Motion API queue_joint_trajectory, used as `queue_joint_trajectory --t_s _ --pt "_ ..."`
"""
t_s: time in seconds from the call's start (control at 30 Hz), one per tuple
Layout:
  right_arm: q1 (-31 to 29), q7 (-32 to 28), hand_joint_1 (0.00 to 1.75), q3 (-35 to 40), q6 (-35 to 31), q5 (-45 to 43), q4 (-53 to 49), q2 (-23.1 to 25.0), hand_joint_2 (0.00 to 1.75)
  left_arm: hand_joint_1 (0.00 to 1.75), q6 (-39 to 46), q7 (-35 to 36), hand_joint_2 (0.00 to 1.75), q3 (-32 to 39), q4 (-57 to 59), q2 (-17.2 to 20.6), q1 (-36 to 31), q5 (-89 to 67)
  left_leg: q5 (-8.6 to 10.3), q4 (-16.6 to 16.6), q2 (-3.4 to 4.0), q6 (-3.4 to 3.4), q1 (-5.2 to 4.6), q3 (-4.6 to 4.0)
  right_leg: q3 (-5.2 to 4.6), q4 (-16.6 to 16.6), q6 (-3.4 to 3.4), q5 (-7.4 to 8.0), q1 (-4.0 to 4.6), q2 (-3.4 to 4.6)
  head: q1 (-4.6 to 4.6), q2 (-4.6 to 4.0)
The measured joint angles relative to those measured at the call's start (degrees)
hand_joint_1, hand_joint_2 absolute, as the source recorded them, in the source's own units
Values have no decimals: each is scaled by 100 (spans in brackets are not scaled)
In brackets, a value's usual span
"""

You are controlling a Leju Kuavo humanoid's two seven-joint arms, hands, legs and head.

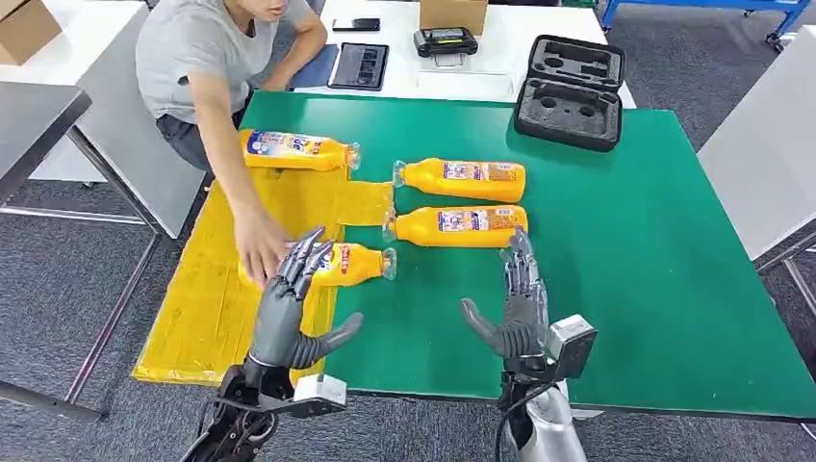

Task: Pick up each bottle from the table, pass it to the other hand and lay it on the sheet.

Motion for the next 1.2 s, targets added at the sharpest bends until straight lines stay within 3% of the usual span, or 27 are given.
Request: queue_joint_trajectory --t_s 0.13,0.17,0.43,0.53,0.7,0.87,1.2 --pt "53 2 0 -33 -132 7 -118 2 0 0 18 -94 175 20 -94 -2 54 75 0 0 -1 0 0 0 1 0 0 0 0 -1 -2 0" --pt "97 0 0 -39 -296 59 -177 0 175 0 41 -148 175 22 -115 -2 90 130 0 0 -1 0 0 0 1 0 0 0 0 -1 0 0" --pt "963 2 0 -55 -1609 422 -919 -217 175 0 389 -264 175 -109 -227 46 497 1115 -12 0 -2 -4 0 -5 -5 -2 -4 -13 0 -2 0 0" --pt "1255 0 0 -68 -1816 487 -1270 -304 175 0 409 -267 175 -223 -282 63 550 1224 -18 0 -2 -10 0 -5 -5 -2 -5 -15 0 -1 -2 0" --pt "1454 0 0 -85 -1982 566 -1554 -365 175 0 428 -269 175 -308 -308 77 574 1217 -16 0 -1 -11 0 -1 -3 -2 -5 -14 1 0 0 0" --pt "1507 0 0 -98 -2651 1045 -1633 -407 175 0 505 -269 175 -550 -273 94 444 1782 -14 0 -2 -9 0 2 -1 -2 -4 -13 1 -1 0 0" --pt "1571 0 0 -107 -2601 728 -1961 -560 175 0 621 -269 175 -1296 -144 129 48 2649 -16 0 -2 -9 -1 1 0 -2 -3 -12 0 1 -2 0"
